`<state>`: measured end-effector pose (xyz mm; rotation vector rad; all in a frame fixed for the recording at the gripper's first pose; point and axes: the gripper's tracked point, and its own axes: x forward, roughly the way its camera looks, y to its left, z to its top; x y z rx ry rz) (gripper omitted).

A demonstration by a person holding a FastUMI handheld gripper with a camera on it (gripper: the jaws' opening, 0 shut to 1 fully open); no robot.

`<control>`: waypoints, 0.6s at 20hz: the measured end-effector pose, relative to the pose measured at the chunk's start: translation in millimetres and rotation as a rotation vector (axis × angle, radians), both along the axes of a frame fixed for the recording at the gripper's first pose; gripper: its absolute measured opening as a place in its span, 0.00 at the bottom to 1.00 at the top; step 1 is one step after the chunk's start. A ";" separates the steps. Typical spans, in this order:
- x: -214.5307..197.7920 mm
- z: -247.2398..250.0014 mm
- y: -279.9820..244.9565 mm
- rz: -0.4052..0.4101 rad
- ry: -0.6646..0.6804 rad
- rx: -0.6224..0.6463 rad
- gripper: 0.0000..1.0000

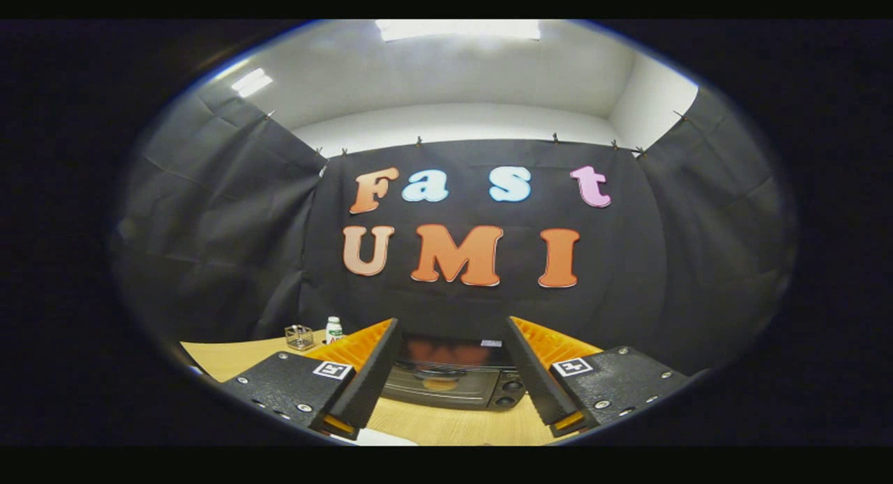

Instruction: Open the toaster oven, put the food inside, and close the toaster oven door.

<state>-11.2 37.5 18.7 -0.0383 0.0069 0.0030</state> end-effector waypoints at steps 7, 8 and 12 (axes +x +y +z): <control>-22.1 21.0 10.8 0.017 -0.010 0.014 0.96; -23.6 23.0 10.7 0.017 -0.010 0.023 0.96; -27.0 38.9 6.5 0.015 -0.037 0.055 0.96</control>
